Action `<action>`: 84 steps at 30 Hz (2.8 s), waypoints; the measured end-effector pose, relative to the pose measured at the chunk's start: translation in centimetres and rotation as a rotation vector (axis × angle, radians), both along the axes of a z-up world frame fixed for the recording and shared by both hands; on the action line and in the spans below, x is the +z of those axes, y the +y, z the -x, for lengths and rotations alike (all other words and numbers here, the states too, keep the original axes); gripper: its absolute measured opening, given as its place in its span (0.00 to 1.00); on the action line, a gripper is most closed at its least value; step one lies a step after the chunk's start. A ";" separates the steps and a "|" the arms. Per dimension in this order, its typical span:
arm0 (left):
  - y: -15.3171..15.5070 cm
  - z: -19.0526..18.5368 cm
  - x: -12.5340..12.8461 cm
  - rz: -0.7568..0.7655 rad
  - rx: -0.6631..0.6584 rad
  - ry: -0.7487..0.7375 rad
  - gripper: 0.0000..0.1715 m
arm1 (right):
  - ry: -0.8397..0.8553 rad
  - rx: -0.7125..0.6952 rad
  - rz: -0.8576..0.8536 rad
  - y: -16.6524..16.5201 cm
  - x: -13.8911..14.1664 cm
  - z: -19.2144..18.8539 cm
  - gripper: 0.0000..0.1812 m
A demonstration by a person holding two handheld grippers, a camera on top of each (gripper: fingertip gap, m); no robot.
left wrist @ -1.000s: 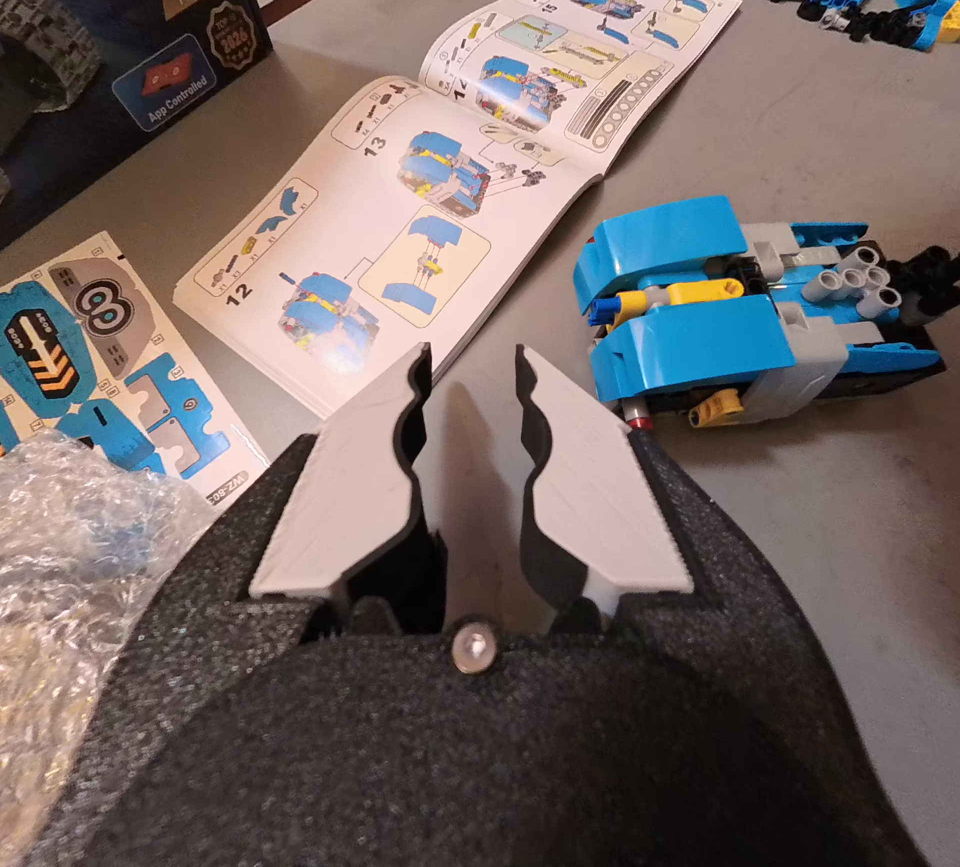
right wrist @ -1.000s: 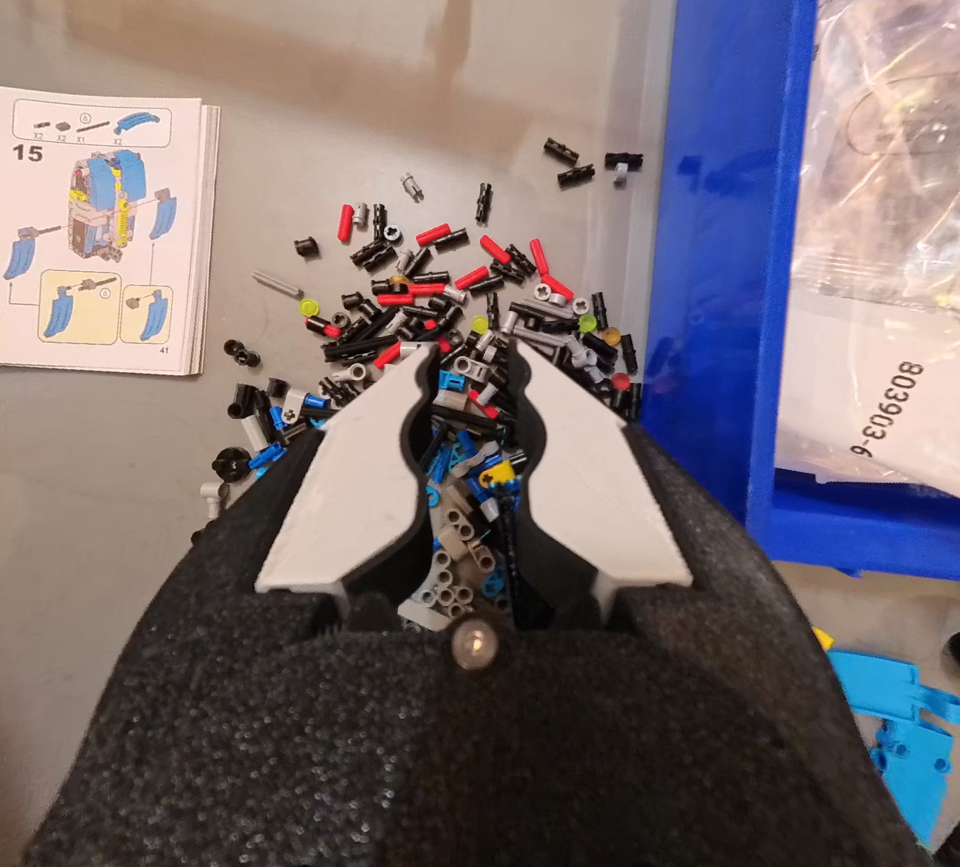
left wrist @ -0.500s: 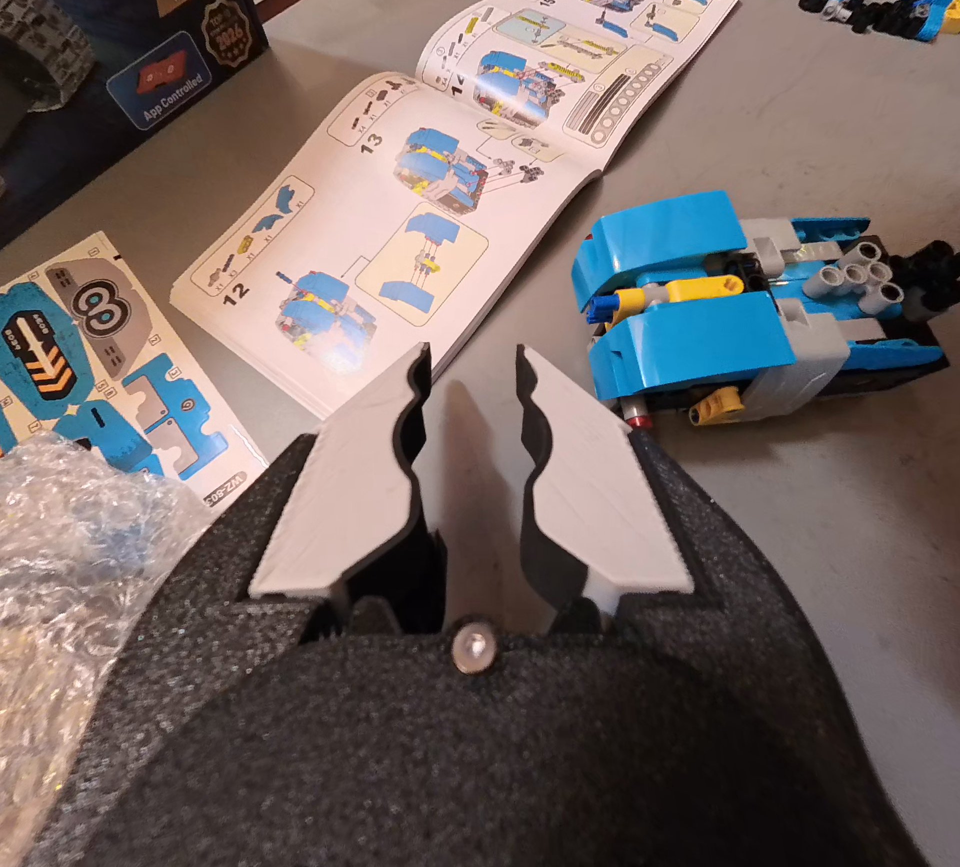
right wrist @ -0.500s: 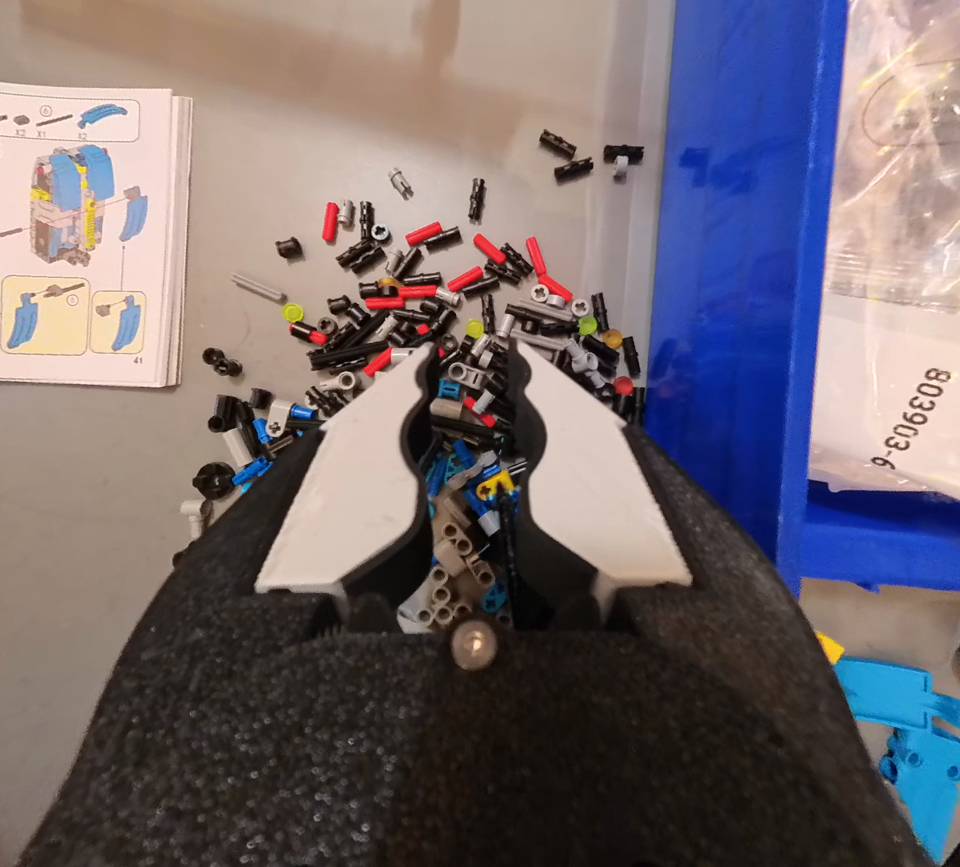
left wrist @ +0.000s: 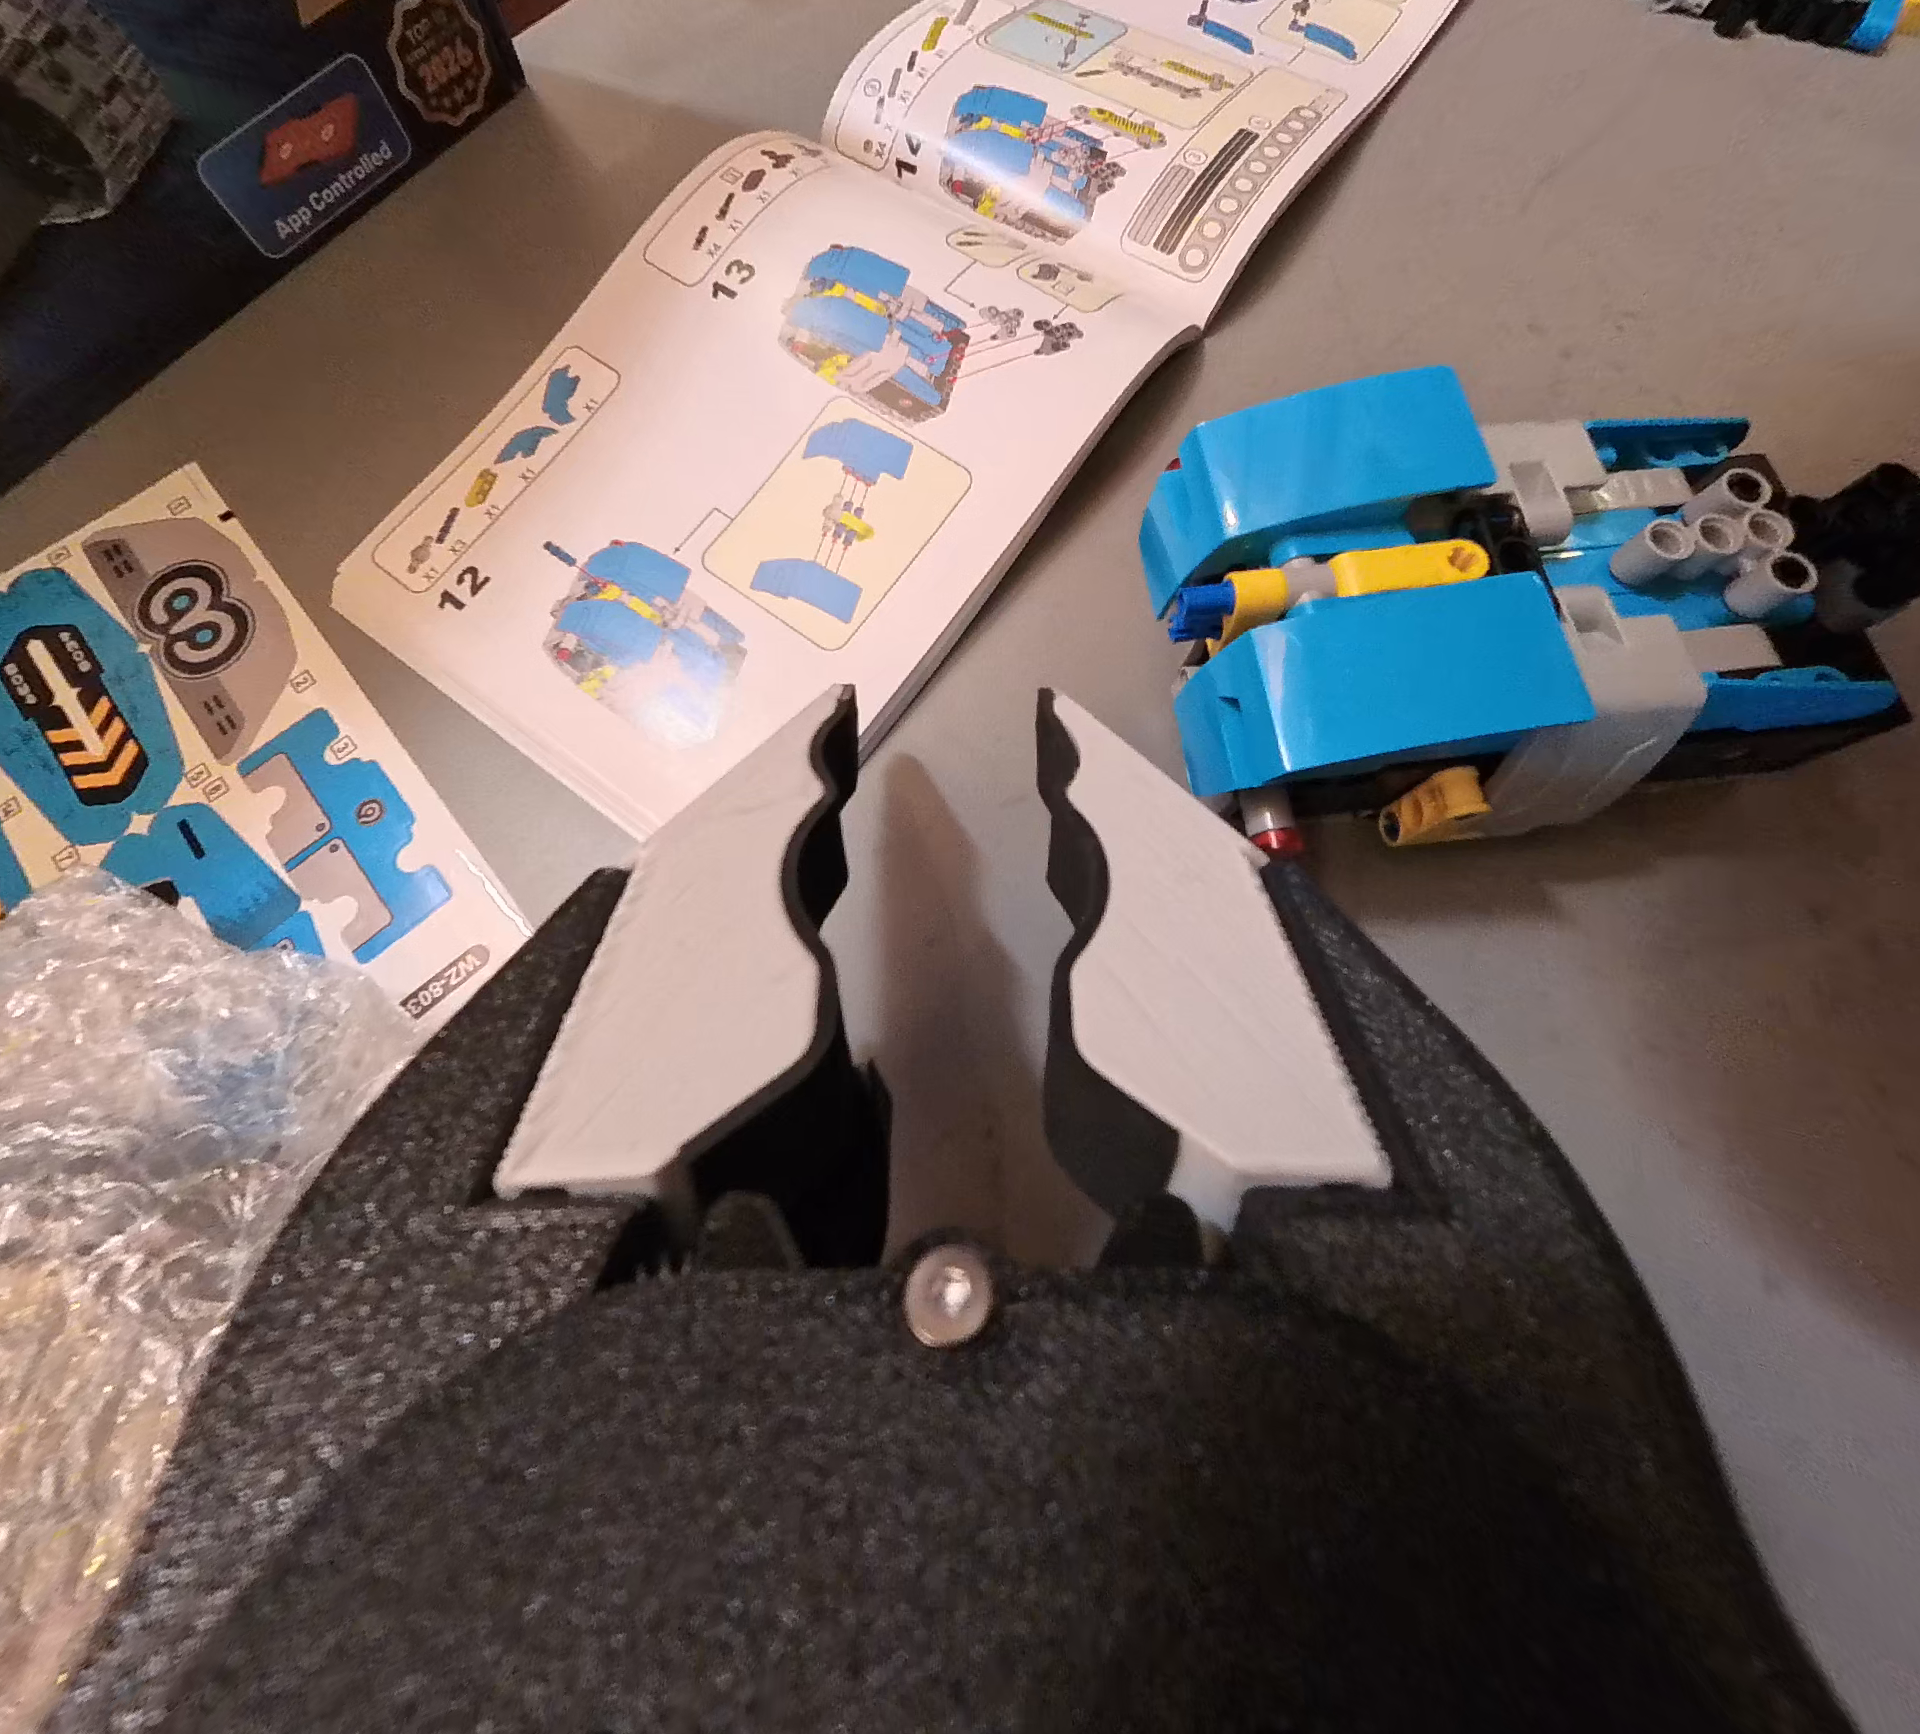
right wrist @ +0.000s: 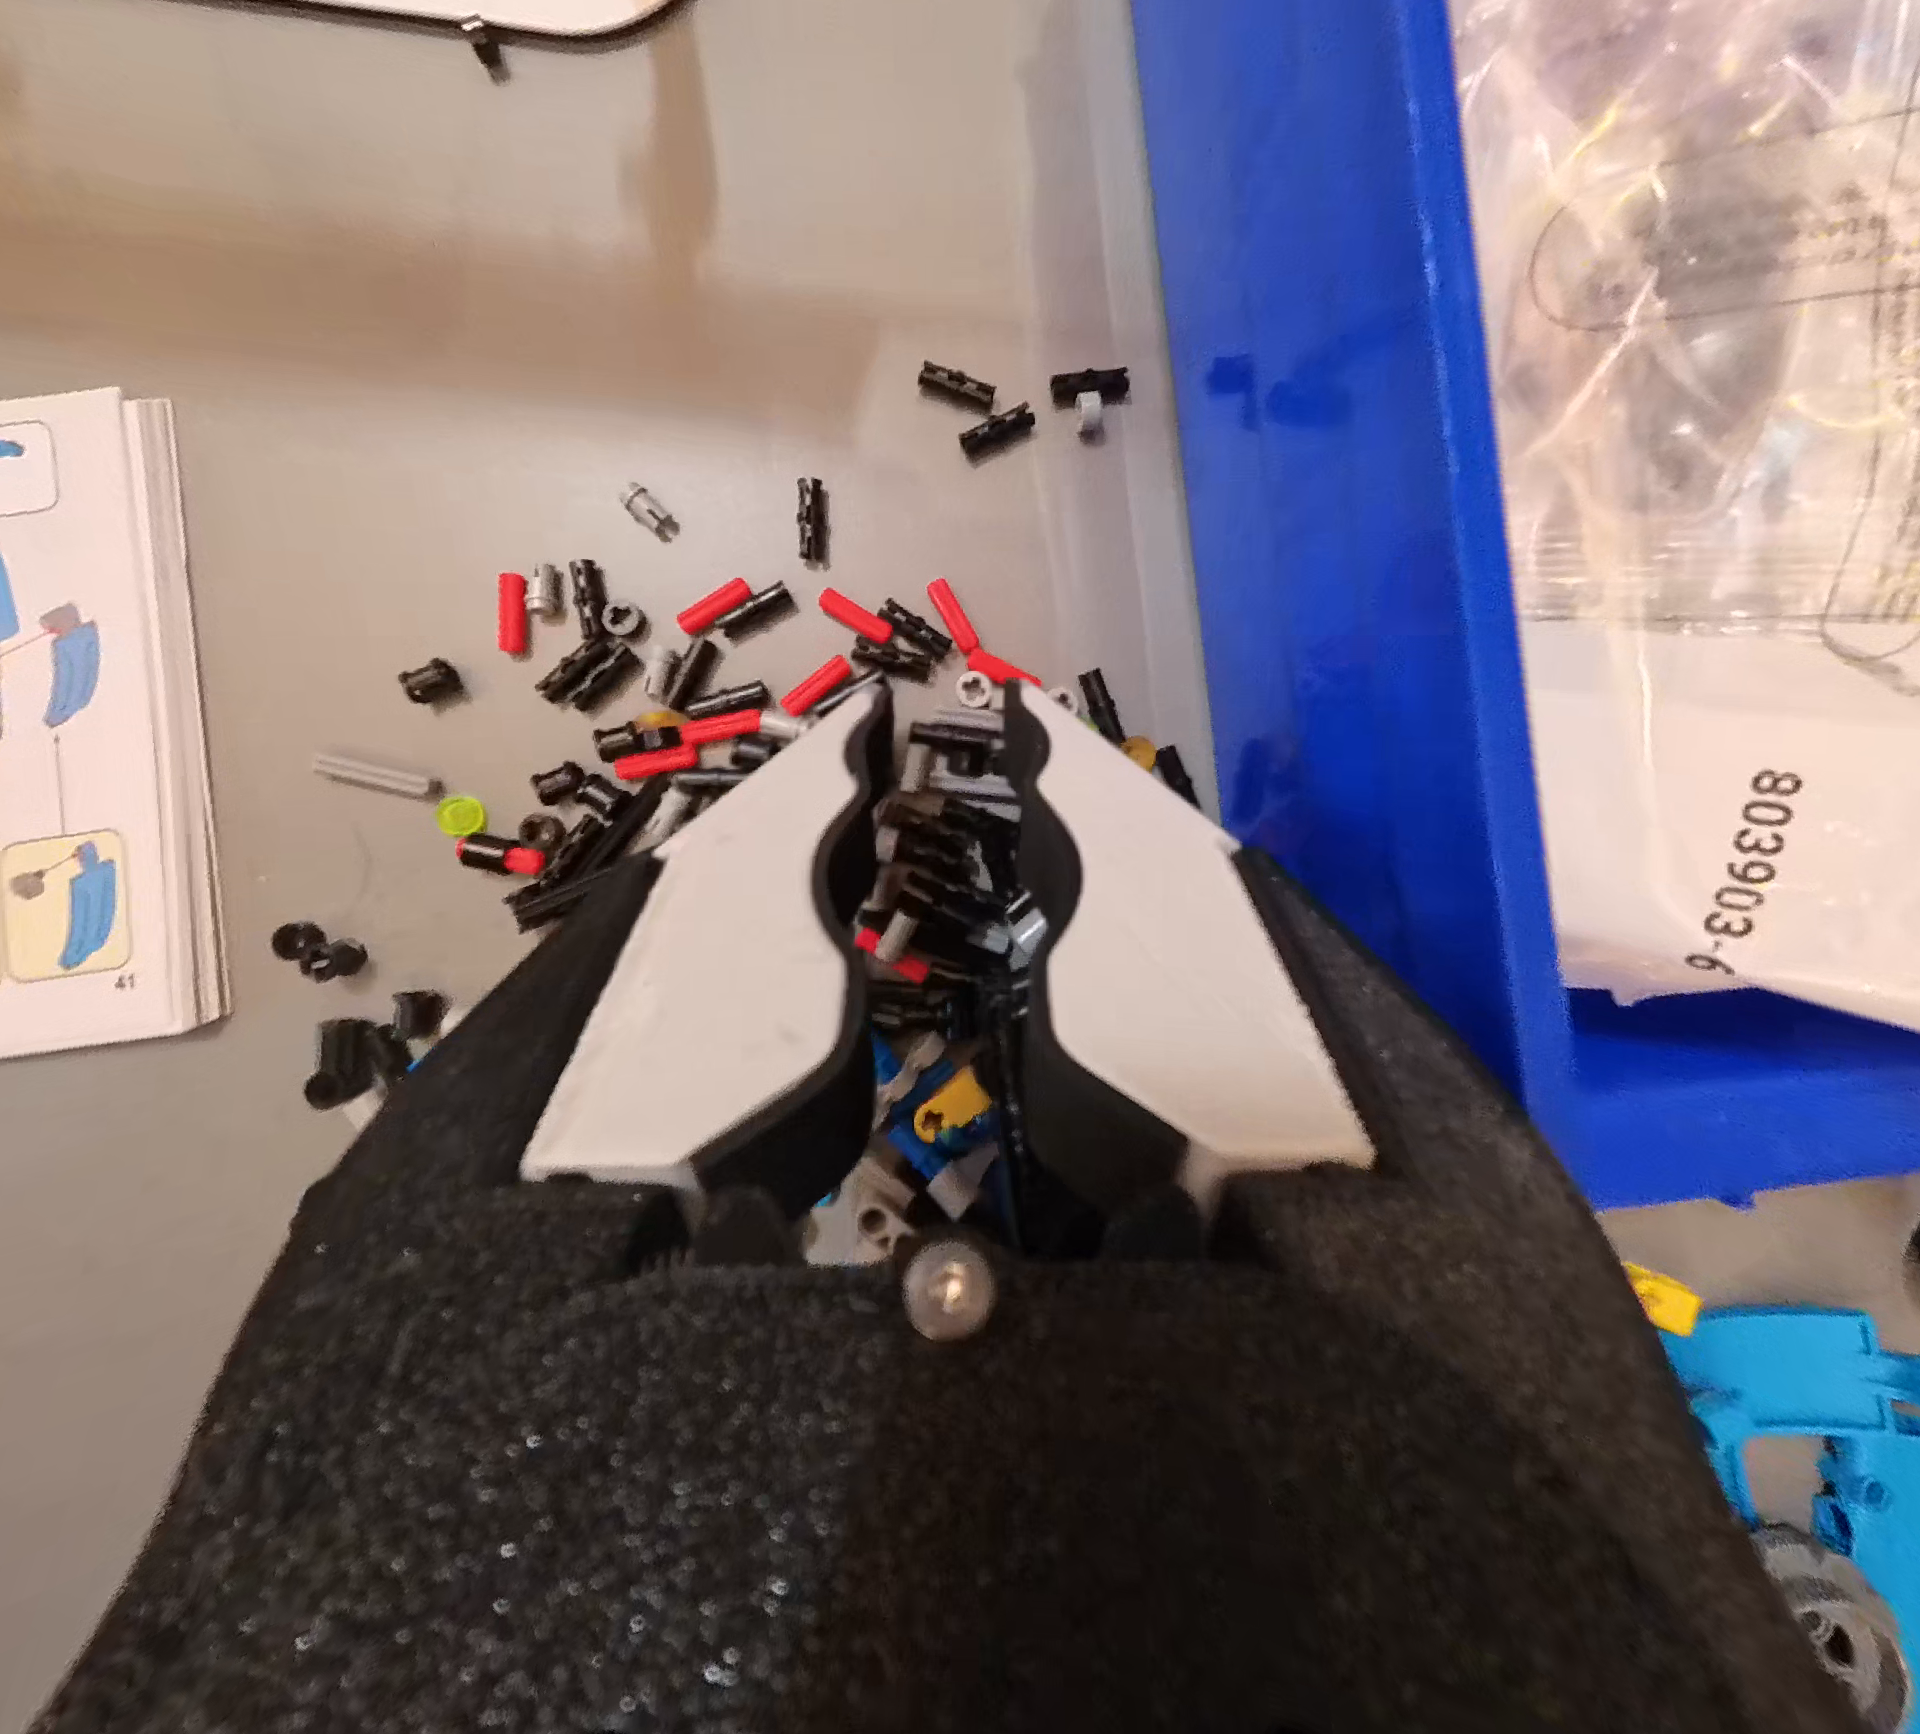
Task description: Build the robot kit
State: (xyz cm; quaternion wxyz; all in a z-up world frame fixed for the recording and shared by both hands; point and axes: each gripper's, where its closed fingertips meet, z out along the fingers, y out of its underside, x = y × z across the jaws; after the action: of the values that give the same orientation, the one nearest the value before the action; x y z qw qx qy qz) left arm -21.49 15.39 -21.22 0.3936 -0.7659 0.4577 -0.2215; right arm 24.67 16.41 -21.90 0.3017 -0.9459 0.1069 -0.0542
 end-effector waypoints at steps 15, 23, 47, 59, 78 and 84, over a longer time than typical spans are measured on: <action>-0.1 0.0 0.0 -0.016 -0.004 0.009 0.21 | -0.038 -0.077 0.040 0.1 -1.1 -1.0 0.17; -0.1 0.0 -0.1 -0.019 -0.005 0.014 0.21 | -0.021 -0.060 0.037 0.1 -1.0 -0.9 0.05; -0.2 -0.1 -0.3 -0.039 -0.012 0.041 0.22 | -0.029 0.016 -0.011 0.2 0.4 0.0 0.15; -0.2 -0.1 -0.3 -0.040 -0.012 0.043 0.22 | 0.057 -0.008 0.034 0.1 -1.2 0.0 0.04; -0.3 -0.1 -0.4 -0.045 -0.012 0.050 0.22 | -0.002 1.142 0.066 -6.5 -0.9 23.7 0.04; -0.2 -0.1 -0.4 -0.042 -0.011 0.048 0.22 | 0.094 1.120 0.101 -6.8 -1.3 23.9 0.04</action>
State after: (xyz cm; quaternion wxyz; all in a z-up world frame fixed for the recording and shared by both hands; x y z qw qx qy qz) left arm -21.37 15.15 -21.59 0.3974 -0.7599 0.4758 -0.1954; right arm 0.81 9.58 -23.17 0.2339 -0.8727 -0.4010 0.1512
